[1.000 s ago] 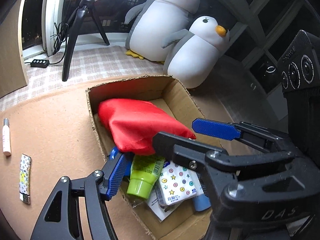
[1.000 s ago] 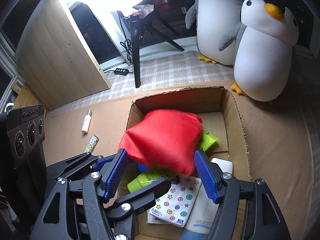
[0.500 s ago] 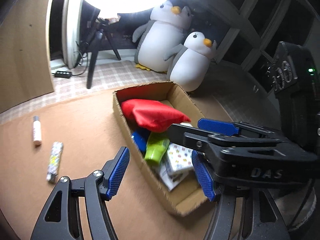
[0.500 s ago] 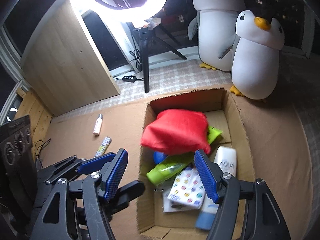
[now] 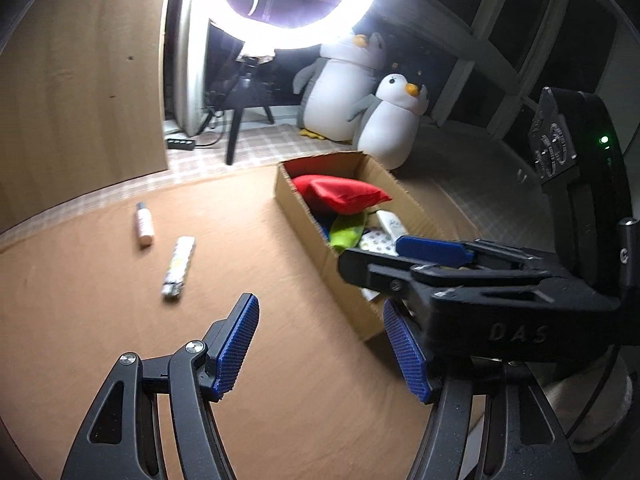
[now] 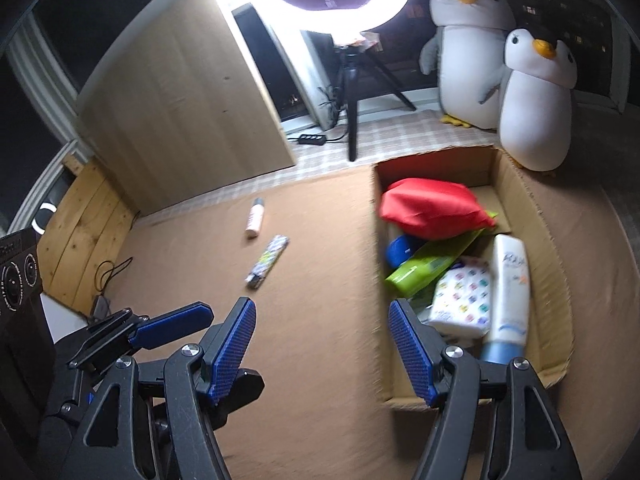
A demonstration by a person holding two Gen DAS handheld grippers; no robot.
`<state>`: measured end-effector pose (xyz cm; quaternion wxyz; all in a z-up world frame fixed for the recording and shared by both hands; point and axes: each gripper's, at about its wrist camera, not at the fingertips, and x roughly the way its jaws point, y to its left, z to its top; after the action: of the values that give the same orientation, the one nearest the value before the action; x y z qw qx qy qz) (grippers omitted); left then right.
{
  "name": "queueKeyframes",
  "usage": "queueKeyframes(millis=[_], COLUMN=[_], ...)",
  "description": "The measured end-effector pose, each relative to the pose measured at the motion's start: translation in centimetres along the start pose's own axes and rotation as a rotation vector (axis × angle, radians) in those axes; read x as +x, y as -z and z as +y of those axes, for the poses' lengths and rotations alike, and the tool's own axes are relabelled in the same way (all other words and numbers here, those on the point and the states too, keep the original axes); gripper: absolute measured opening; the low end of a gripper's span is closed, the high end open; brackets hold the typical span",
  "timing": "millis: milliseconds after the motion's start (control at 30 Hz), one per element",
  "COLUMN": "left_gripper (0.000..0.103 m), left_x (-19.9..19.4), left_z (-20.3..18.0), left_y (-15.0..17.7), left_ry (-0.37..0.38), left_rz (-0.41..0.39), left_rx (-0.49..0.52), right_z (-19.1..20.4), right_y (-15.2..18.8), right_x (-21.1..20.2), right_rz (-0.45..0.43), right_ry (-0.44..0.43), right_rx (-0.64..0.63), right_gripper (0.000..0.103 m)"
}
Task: Organize objects
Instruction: 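Move the right tool to the colourfully printed white lighter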
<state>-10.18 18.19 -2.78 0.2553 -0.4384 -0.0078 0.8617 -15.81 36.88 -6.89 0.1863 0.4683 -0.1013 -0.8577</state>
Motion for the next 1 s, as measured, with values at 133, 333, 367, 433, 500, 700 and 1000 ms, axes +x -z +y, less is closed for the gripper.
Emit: queueKeyframes(millis=[133,333,367,433,500,700,1000], left_gripper=[0.069,0.069,0.069,0.069,0.069,0.069,0.068], left_x=[-1.5,-3.3,-3.6,-3.9,-4.0,-3.9,-3.3], left_z=[1.4,3.3,3.8,4.5,5.2,7.4,11.9], left_y=[1.4,2.7,2.8,3.1,3.2,3.4,3.7], left_ry=[-0.017,-0.065,-0.073,-0.082,-0.097,-0.14,-0.183], left_rz=[-0.003,-0.014,-0.015,-0.016,-0.014,-0.005,0.02], left_rx=[-0.019,-0.03,-0.034,-0.044,-0.051,-0.067,-0.134], right_z=[1.6,3.1,3.3,3.7,4.0,4.7,5.0], right_y=[1.1,2.3,2.6,3.0,3.3,3.6,3.3], right_x=[-0.6,-0.6,-0.6,-0.4,-0.2,0.5,2.2], right_rz=[-0.012,-0.011,-0.008,-0.006,-0.003,0.007,0.035], right_ry=[-0.008,0.002,0.004,0.007,0.012,0.027,0.04], right_rx=[-0.012,-0.02,-0.02,-0.021,-0.023,-0.033,-0.032], right_gripper=[0.066,0.066,0.066,0.066,0.066,0.066,0.066])
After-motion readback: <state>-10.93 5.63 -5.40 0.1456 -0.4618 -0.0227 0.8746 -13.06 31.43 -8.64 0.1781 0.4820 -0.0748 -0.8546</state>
